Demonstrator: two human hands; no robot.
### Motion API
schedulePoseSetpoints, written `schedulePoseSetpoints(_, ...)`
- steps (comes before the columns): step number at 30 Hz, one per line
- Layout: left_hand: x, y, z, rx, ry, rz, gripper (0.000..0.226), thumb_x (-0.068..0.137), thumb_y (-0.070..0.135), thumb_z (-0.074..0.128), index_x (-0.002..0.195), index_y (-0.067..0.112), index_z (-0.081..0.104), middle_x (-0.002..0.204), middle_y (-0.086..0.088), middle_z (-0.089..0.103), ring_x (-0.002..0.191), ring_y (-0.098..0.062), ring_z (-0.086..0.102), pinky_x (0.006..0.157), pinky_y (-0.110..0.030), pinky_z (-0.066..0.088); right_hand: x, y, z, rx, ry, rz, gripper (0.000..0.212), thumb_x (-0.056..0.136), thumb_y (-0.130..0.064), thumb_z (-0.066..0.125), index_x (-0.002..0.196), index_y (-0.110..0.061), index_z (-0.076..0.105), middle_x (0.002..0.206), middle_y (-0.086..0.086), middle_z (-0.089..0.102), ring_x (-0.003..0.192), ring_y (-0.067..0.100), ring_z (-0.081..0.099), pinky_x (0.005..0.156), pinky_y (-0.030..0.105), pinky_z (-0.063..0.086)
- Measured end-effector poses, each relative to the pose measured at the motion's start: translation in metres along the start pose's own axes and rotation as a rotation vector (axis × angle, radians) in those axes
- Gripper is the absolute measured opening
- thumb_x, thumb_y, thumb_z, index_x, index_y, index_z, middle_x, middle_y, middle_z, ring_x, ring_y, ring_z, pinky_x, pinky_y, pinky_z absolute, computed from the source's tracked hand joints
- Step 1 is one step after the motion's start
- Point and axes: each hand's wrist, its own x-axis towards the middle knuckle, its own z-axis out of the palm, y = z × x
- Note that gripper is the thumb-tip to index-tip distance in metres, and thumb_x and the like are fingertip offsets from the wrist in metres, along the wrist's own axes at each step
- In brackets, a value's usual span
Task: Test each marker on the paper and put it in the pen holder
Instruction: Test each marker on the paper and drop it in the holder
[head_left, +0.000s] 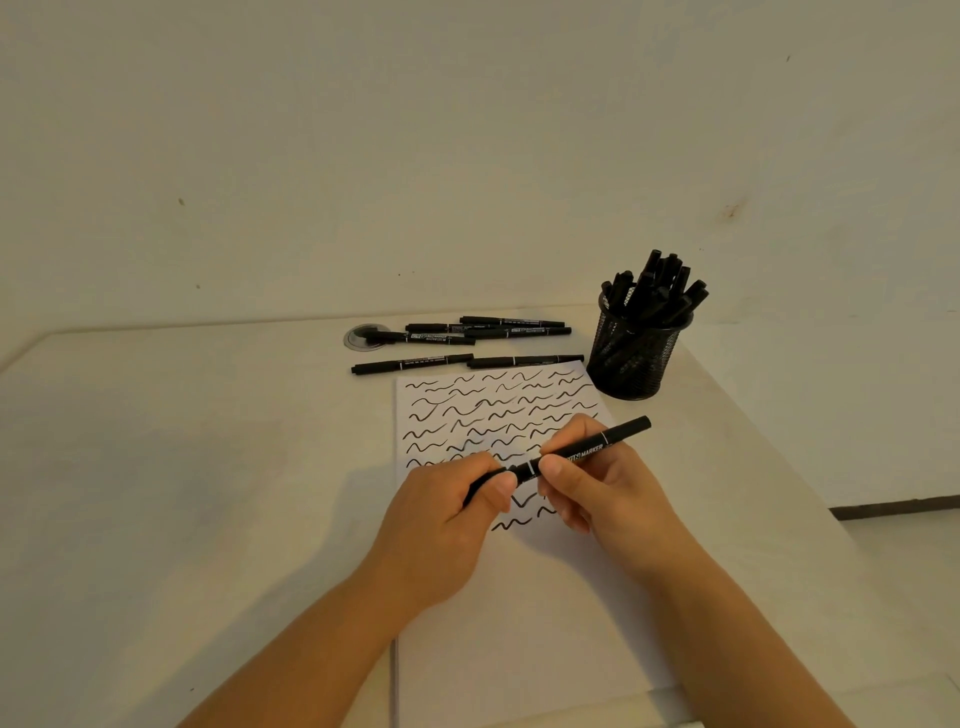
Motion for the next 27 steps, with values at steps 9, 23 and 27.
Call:
schedulePoseSetpoints(9,0.001,0.0,-0.001,-0.033,-0.024,-0.025,0.031,0.081,0.055,0.037,0.064,0.035,0.053,0.047,0.008,0.041,0.046,-0.009,0.034,0.047,-0.02,0.025,0.0,-0.001,0.003,0.011,-0.018,-0.026,0.005,0.083,-0.011,0.056,0.085,-0.01,0.052,0.052,-0.002,0.056,0.044,0.01,0.049,0.042,0.019,0.036)
schedulePoseSetpoints(23,0.01,0.0,-0.031,0.196,0.268,-0.041,0.016,0.089,0.032,0.05,0.076,0.039,0.044,0.053,0.013,0.048,0.054,-0.003,0.049,0.047,-0.015,0.03,0.003,-0.004,0.016,-0.918,0.368,-0.357,0.009,0.079,-0.024,0.069,0.082,-0.031,0.065,0.075,-0.015,0.058,0.057,0.001,0.048,0.051,0.01,0.036)
schedulePoseSetpoints(27,0.022,0.016,-0.03,0.342,0.205,0.1,0.01,0.089,0.04,0.045,0.082,0.034,0.048,0.059,0.018,0.051,0.056,-0.003,0.05,0.05,-0.015,0.032,0.011,-0.022,0.024,-1.162,0.186,-0.462,0.019,0.077,-0.03,0.071,0.094,-0.022,0.067,0.086,-0.008,0.062,0.067,0.008,0.054,0.052,0.019,0.042)
